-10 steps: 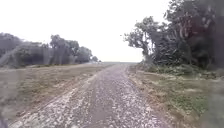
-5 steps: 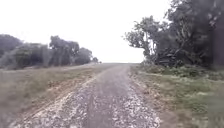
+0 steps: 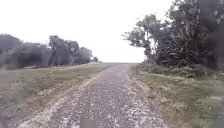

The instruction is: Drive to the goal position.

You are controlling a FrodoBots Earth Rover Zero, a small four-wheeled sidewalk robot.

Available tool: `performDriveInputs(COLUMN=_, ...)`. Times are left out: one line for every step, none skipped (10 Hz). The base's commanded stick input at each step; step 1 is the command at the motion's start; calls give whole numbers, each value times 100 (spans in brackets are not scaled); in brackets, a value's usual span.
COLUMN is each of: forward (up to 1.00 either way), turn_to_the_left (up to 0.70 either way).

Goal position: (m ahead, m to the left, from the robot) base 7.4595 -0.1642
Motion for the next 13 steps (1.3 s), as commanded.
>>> performDriveInputs(forward=60, turn_to_the_left=1)
performDriveInputs(forward=60, turn_to_the_left=1)
performDriveInputs(forward=60, turn_to_the_left=-2)
performDriveInputs(forward=60, turn_to_the_left=-12)
performDriveInputs(forward=60, turn_to_the_left=-14)
performDriveInputs(forward=60, turn_to_the_left=-14)
performDriveInputs(forward=60, turn_to_the_left=-14)
performDriveInputs(forward=60, turn_to_the_left=-14)
performDriveInputs(forward=60, turn_to_the_left=1)
performDriveInputs(forward=60, turn_to_the_left=1)
performDriveInputs(forward=60, turn_to_the_left=1)
performDriveInputs(forward=60, turn_to_the_left=1)
performDriveInputs(forward=60, turn_to_the_left=1)
